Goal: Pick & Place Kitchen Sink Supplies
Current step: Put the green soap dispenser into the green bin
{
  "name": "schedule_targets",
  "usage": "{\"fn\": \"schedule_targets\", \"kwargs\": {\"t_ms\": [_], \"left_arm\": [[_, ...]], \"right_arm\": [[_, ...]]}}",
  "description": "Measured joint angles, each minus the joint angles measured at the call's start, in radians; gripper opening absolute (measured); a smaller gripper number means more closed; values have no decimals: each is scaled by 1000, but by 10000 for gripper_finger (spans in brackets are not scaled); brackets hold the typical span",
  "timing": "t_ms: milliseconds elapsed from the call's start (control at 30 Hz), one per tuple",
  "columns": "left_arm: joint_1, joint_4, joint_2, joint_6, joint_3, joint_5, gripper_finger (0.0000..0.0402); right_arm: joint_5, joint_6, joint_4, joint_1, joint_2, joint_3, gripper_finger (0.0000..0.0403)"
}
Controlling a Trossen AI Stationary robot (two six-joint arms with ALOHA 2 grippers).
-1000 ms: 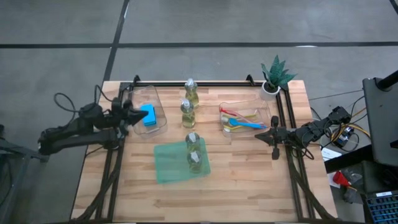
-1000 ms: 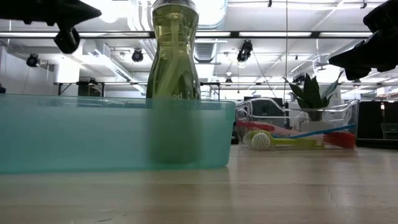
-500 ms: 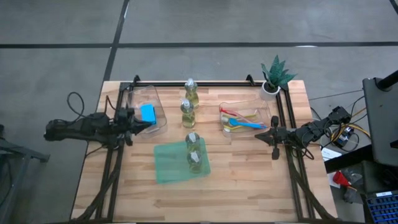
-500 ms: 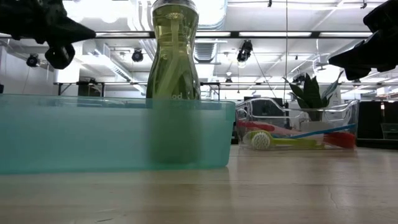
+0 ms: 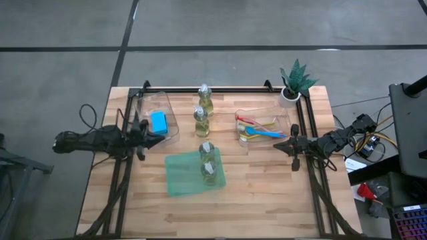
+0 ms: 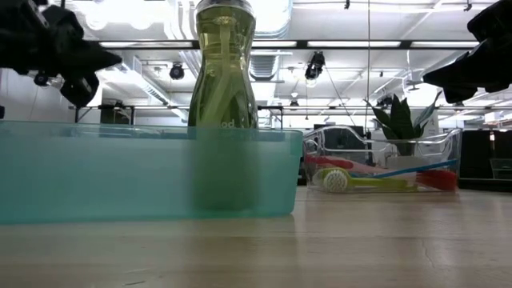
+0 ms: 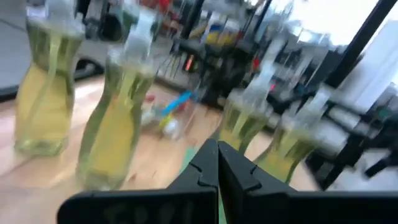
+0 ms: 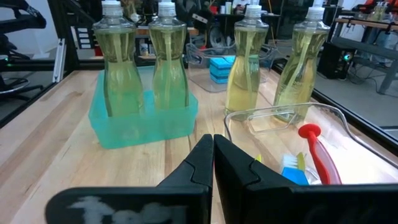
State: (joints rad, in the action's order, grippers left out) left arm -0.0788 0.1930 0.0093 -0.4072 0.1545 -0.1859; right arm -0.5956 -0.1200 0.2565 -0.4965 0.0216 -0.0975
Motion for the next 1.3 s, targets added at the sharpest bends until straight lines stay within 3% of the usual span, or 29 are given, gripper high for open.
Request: {"fn": "schedule_targets", "kwargs": {"t_ms": [267,1300], "left_arm": [[0,29,-8,198,-43,60,0],[0,-4,-5,135,-76,72,0]], "right_arm": [[0,0,0,0,0,0,8],[0,0,0,0,0,0,8]]}}
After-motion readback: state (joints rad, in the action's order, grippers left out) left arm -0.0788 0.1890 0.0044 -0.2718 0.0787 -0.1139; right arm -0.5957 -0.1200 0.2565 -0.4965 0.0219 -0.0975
